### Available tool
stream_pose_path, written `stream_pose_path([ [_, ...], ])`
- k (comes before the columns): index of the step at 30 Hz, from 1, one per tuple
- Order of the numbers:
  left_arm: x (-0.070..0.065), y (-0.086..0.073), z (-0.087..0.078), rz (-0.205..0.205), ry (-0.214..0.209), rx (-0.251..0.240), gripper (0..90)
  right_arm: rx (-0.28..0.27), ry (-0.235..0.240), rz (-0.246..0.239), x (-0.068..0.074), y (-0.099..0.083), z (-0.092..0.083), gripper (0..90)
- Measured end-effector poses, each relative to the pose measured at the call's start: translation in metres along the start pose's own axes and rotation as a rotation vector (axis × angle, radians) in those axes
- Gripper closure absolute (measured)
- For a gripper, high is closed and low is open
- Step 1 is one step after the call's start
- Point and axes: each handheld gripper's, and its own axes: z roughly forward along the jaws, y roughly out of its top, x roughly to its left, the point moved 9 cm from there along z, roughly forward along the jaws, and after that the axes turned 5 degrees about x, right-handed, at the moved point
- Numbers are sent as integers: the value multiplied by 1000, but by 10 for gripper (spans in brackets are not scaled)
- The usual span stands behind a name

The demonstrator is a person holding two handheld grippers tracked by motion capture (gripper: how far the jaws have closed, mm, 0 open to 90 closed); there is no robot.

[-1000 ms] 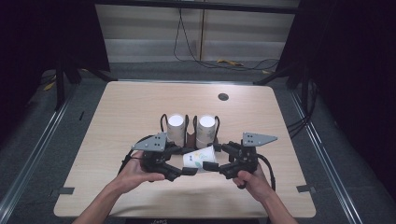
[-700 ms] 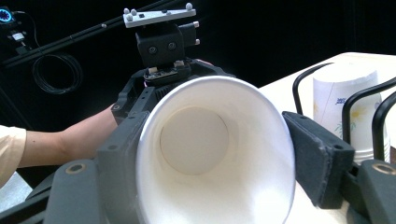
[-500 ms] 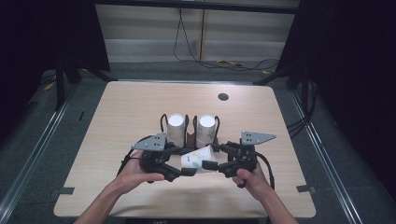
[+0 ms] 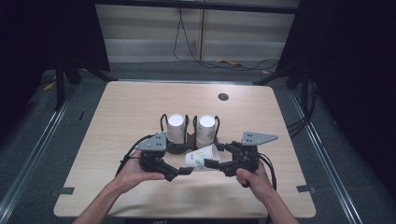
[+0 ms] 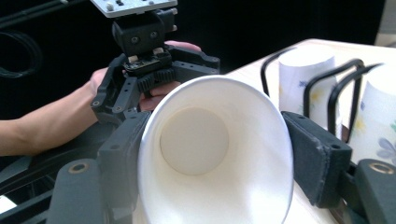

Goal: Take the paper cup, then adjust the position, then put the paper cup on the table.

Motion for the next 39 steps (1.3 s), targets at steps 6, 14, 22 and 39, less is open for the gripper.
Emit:
stream_pose_path([
  [6, 2, -3, 4, 9, 11, 29, 185, 25, -59, 14, -8, -3, -7, 286],
  [14, 10, -10, 3, -7, 52, 59, 172, 97, -192, 20, -27, -8, -23, 299],
  [22, 13, -14, 3, -19, 71, 76, 179, 177, -335, 52, -45, -16, -31, 301],
  [39, 25, -24, -14, -108, 104, 103, 240, 297, -515, 180, -83, -29, -47, 309],
])
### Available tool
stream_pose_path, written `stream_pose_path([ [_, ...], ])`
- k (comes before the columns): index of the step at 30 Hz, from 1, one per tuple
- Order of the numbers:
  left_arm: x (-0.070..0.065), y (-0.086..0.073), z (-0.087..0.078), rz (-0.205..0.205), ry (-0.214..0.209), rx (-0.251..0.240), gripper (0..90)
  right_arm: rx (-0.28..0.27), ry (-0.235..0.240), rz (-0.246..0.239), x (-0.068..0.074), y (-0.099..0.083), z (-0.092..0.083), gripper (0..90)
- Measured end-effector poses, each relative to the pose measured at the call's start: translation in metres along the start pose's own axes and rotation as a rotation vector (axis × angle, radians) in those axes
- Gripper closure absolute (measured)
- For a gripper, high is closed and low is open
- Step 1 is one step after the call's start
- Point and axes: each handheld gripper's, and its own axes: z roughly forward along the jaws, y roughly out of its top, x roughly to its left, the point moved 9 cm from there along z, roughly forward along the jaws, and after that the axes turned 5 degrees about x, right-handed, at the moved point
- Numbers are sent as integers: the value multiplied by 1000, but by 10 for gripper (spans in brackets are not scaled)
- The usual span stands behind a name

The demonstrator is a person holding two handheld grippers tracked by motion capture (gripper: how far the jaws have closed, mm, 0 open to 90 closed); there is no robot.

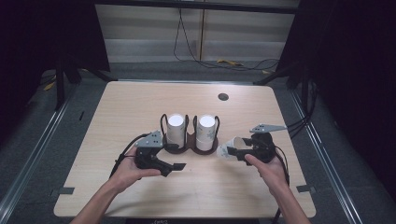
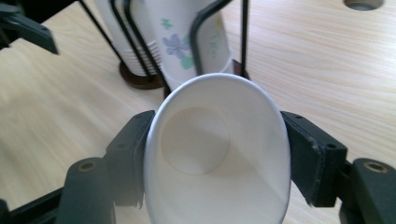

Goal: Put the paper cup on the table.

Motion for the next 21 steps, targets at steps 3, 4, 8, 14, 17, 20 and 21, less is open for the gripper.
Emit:
stream_pose_path([
  [3, 3, -3, -1, -4, 10, 9, 234, 20, -40, 1, -7, 4, 1, 309],
  [4, 5, -5, -1, -11, 18, 17, 234, 20, -42, 6, -9, 6, 1, 309],
  [8, 6, -8, -1, -33, 21, 36, 217, 61, -95, 7, -19, 8, 1, 307],
  [14, 12, -9, -9, -64, 76, 29, 217, 126, -148, 10, -36, 7, 6, 307],
  [17, 14, -11, -13, -81, 86, 37, 218, 140, -160, 9, -42, 8, 8, 307],
  [20, 13, -20, -15, -91, 96, 65, 229, 167, -187, 4, -51, 7, 8, 307],
  [21, 13, -23, -15, -97, 93, 71, 232, 175, -191, 8, -54, 7, 9, 304],
])
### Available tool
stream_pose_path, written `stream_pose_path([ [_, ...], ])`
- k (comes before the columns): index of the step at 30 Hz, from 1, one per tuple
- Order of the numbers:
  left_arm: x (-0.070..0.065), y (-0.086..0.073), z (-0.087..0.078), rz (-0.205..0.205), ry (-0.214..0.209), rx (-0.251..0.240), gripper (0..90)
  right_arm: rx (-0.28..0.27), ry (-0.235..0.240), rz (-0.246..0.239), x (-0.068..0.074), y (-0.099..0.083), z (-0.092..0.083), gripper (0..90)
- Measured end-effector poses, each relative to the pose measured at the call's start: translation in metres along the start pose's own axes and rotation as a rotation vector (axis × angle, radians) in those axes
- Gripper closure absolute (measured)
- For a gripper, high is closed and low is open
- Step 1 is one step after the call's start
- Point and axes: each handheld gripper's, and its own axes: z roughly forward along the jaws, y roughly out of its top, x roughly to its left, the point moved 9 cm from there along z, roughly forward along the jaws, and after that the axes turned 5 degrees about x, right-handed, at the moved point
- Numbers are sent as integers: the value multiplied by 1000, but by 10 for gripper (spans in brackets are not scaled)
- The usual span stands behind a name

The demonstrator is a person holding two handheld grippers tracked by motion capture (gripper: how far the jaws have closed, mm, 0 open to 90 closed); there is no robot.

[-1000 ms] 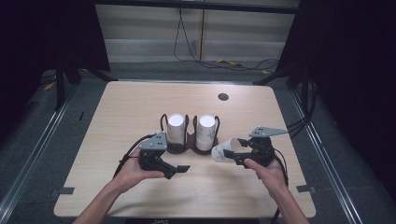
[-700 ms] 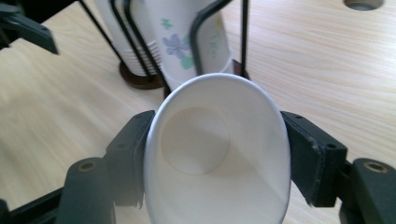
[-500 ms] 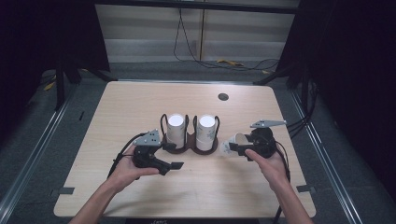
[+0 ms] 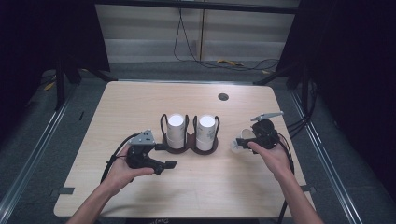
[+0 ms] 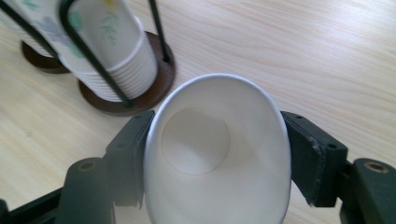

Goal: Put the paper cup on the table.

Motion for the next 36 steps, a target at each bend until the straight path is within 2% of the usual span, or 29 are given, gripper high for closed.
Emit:
stream_pose_path([
  [6, 0, -16, 3, -1, 2, 31, 223, 40, -44, 3, -11, 0, 2, 293],
  [8, 1, -19, 3, -13, 4, 31, 218, 55, -57, 13, -15, 1, 4, 292],
  [12, 4, -20, -1, -14, 34, 8, 217, 89, -89, -5, -23, 2, 10, 284],
  [13, 4, -20, -1, -18, 30, 6, 217, 93, -106, -10, -25, 3, 11, 284],
  [19, 3, -24, 1, -12, 21, 26, 216, 119, -130, -14, -26, 6, 19, 280],
  [21, 4, -24, 1, -22, 22, 23, 216, 131, -160, -18, -30, 7, 23, 278],
  [26, 7, -26, 0, -28, 28, 23, 214, 150, -168, -14, -32, 7, 31, 260],
  [36, 8, -28, 0, -27, 26, 24, 211, 149, -171, -19, -30, 15, 41, 218],
])
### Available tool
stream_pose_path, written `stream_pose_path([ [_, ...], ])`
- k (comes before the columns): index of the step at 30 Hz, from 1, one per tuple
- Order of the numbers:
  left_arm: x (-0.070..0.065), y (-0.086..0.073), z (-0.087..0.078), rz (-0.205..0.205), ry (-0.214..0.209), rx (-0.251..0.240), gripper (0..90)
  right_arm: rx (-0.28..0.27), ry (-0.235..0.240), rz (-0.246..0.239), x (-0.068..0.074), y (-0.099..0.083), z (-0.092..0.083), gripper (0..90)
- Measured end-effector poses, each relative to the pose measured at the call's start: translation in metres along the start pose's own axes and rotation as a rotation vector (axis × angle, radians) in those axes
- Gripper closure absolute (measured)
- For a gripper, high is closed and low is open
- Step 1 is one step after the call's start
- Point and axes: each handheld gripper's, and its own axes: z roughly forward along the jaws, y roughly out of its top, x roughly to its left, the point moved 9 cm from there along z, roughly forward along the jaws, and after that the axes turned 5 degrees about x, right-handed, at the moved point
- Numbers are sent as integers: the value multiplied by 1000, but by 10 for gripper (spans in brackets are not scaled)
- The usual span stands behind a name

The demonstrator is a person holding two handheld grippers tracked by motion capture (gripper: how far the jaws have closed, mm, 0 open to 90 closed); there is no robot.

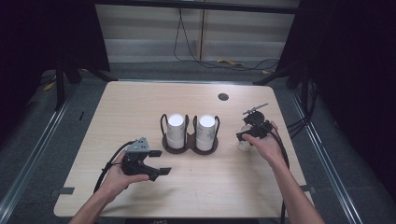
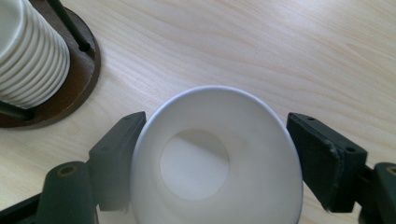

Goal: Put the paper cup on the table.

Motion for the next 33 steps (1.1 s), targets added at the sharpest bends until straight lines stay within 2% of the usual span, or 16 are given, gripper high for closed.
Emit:
stream_pose_path([
  [2, 3, -1, -1, -7, 19, 9, 211, -3, 3, -3, 0, 1, 2, 195],
  [6, 3, -1, 1, -14, 16, 6, 211, -24, 5, 1, 1, 1, 4, 179],
  [10, 2, -2, 2, -4, 12, 12, 209, -37, 10, 9, 2, 0, 4, 165],
  [12, 2, -2, 2, -7, 15, 13, 208, -53, 43, 36, 2, -1, 3, 176],
  [16, 5, -4, 2, -16, 25, 20, 204, -93, 46, 50, 0, -1, 0, 170],
  [19, 7, -4, 1, -42, 16, 6, 204, -106, 52, 60, 1, -3, -2, 170],
  [21, 8, -5, 1, -44, 21, 4, 200, -120, 60, 70, 1, -4, -3, 170],
  [24, 7, -6, 3, -40, 13, 9, 197, -170, 40, 70, -1, -2, -10, 170],
  [26, 7, -7, 4, -37, 15, 15, 197, -189, 57, 78, -1, 0, -15, 154],
  [29, 6, -8, 4, -40, 11, 19, 197, -181, 71, 83, 0, -2, -15, 150],
  [32, 5, -8, 3, -46, 3, 18, 198, -205, 94, 102, 1, -3, -18, 149],
  [33, 5, -8, 3, -50, -3, 14, 199, -212, 92, 96, 1, -3, -19, 149],
])
